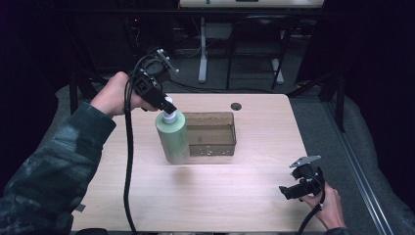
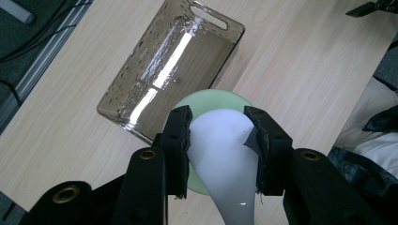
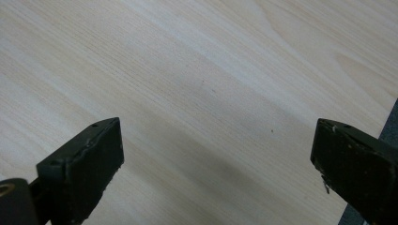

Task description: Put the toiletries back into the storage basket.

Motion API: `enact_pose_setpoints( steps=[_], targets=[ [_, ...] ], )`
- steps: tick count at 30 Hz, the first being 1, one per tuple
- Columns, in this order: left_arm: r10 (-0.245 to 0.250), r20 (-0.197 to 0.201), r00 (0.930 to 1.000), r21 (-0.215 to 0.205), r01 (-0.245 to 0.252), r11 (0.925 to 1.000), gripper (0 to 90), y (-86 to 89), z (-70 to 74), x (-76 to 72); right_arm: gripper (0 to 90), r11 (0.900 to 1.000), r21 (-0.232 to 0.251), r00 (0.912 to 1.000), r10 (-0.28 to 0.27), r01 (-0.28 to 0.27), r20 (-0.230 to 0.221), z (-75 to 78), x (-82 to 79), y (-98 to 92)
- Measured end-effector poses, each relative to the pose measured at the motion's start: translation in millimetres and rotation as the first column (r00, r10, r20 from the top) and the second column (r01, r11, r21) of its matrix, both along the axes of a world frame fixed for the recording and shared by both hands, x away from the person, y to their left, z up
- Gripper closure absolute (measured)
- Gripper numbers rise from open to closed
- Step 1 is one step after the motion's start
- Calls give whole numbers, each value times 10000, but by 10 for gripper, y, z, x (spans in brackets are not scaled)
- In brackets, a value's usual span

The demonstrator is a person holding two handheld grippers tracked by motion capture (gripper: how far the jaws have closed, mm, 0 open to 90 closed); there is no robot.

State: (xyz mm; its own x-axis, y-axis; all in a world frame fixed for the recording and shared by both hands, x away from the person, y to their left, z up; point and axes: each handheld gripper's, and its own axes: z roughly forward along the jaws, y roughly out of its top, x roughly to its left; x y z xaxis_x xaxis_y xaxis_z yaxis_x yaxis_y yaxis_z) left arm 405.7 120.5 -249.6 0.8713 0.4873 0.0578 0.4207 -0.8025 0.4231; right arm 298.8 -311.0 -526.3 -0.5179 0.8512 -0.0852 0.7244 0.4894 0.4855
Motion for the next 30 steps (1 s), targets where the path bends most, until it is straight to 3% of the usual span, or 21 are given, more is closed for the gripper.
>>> enact_pose_setpoints(
  steps=[18,30],
  targets=[
    [324,8,9995,146,-324,9994,629,22,165,143,22,10000,20,9999,-61,62,-150,-16,4,1],
    [793,161,9967,330,-798,9963,629,71,208,294,24,9999,72,9999,-75,76,-135,-20,8,-1]
  ],
)
